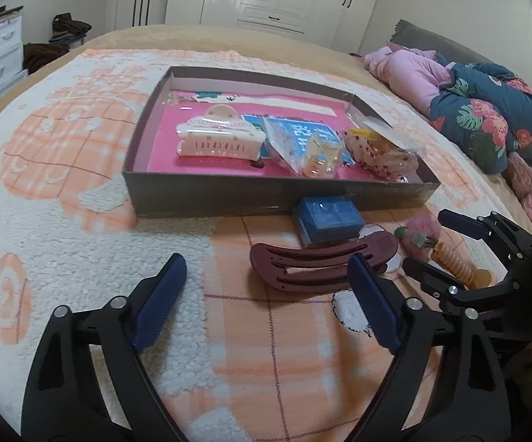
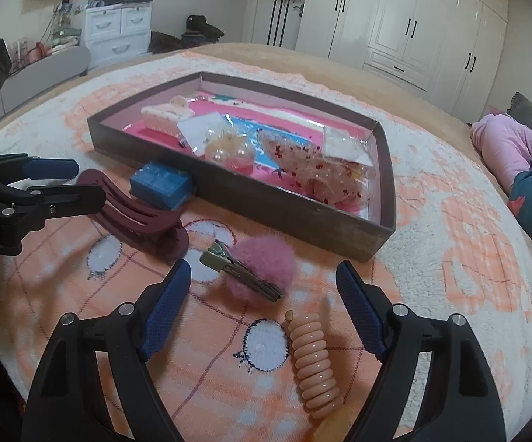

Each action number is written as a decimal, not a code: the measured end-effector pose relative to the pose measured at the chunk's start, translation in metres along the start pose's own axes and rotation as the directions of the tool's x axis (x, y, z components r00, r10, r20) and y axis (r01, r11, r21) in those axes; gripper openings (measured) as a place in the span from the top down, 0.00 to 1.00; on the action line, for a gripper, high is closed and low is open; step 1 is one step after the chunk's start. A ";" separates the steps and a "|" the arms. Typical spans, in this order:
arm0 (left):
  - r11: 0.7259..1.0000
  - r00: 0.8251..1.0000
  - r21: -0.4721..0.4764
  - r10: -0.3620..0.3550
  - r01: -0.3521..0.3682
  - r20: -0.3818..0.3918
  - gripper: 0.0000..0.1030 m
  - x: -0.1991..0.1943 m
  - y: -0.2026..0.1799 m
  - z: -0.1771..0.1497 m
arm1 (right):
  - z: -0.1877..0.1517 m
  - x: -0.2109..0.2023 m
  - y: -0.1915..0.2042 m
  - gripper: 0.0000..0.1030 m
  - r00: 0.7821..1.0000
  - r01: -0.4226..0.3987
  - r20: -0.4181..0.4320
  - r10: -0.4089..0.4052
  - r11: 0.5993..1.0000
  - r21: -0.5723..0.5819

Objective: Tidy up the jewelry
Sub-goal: 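Move both tools toward the maroon claw clip and pink pom-pom clip, then grasp the maroon claw clip with the left tool while the right grasps the pink pom-pom clip, then carry both clips into the tray and open both tools there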

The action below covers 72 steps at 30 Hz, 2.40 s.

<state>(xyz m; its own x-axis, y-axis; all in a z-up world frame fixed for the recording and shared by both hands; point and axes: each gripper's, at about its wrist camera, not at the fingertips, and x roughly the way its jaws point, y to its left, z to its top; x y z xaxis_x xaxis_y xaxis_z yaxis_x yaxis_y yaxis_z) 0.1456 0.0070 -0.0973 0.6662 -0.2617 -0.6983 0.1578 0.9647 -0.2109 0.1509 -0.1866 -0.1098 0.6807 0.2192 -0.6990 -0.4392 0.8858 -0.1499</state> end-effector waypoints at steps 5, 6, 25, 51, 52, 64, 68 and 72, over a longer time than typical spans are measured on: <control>1.000 1.000 -0.006 -0.019 0.019 -0.010 0.34 0.005 -0.002 0.001 | 0.001 0.008 -0.001 0.26 1.000 -0.001 -0.018 0.001 1.000 0.009; 1.000 1.000 -0.009 -0.028 0.028 -0.013 0.36 0.006 -0.003 0.001 | 0.002 0.009 -0.002 0.27 1.000 -0.002 -0.022 0.002 1.000 0.012; 0.997 0.997 -0.016 -0.081 0.081 -0.004 0.85 0.003 -0.007 0.004 | 0.002 0.007 -0.010 0.69 0.998 -0.052 -0.031 0.053 0.997 0.053; 0.986 0.977 0.016 -0.168 0.167 0.131 0.98 -0.051 -0.021 0.023 | 0.007 -0.021 -0.009 0.69 0.997 -0.045 0.061 0.041 0.997 0.057; 0.986 0.976 0.017 -0.167 0.167 0.138 0.98 -0.053 -0.020 0.025 | 0.007 -0.022 -0.008 0.69 0.997 -0.038 0.065 0.034 0.998 0.047; 0.993 0.972 -0.027 -0.109 0.117 0.208 0.98 -0.070 0.005 0.040 | 0.022 -0.037 -0.004 0.69 0.990 -0.046 0.137 0.040 0.998 0.042; 0.994 0.971 -0.065 -0.075 0.092 0.225 0.98 -0.069 0.019 0.047 | 0.034 -0.038 -0.005 0.69 0.986 -0.043 0.165 0.036 0.998 0.041; 0.992 0.971 -0.106 -0.048 0.075 0.232 0.98 -0.066 0.033 0.052 | 0.049 -0.035 -0.007 0.69 0.983 -0.049 0.178 0.041 0.998 0.042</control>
<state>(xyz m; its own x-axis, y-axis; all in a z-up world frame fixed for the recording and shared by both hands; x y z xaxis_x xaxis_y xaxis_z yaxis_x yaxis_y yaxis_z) 0.1454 0.0580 -0.0227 0.8089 -0.2938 -0.5092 0.1293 0.9339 -0.3334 0.1592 -0.1806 -0.0497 0.7557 0.3241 -0.5691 -0.4470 0.8904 -0.0864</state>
